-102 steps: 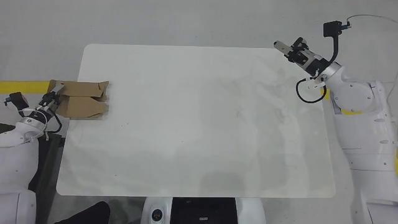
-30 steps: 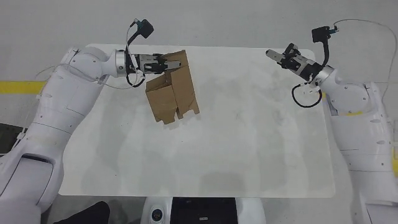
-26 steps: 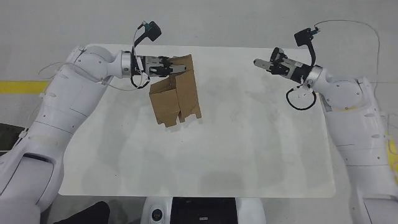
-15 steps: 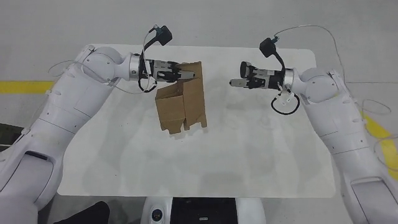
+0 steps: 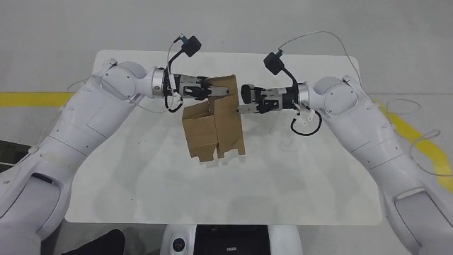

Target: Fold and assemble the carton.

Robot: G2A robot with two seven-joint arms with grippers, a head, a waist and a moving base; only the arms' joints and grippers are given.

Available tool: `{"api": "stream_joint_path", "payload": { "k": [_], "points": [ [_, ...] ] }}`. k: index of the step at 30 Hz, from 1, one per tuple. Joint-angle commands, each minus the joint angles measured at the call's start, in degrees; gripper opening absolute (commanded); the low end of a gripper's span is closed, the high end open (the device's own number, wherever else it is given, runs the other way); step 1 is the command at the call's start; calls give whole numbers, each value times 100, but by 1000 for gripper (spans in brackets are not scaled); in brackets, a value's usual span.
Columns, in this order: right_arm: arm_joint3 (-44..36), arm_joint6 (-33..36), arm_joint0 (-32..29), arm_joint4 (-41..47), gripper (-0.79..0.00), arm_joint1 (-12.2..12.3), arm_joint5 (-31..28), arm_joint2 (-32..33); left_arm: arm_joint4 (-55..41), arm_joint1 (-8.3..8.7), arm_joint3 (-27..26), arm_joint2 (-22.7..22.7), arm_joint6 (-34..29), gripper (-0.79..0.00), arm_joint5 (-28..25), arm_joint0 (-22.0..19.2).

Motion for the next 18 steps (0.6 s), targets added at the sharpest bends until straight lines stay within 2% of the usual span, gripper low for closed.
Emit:
{"api": "stream_joint_path", "payload": {
  "k": [1,4,7,11,15,18],
  "points": [
    [-7,-42,89,166,-139,26,-42,-249,-37,8,9,30,67,-785,-65,-5],
    [-15,-103,196,337,-228,61,-103,-533,-73,17,12,56,131,-785,-129,-21],
    [-7,-172,317,488,-394,97,-172,-838,-104,27,7,87,169,-785,-167,-37],
    [18,-296,475,684,-431,133,-296,-1200,-113,42,-35,143,187,-785,-185,-49],
    [38,-435,642,871,-511,167,-435,-1560,-111,61,-48,194,210,-785,-209,-64],
    [48,-555,745,1005,-653,193,-555,-1798,-113,73,-42,225,223,-785,-221,-80]
  ]
}}
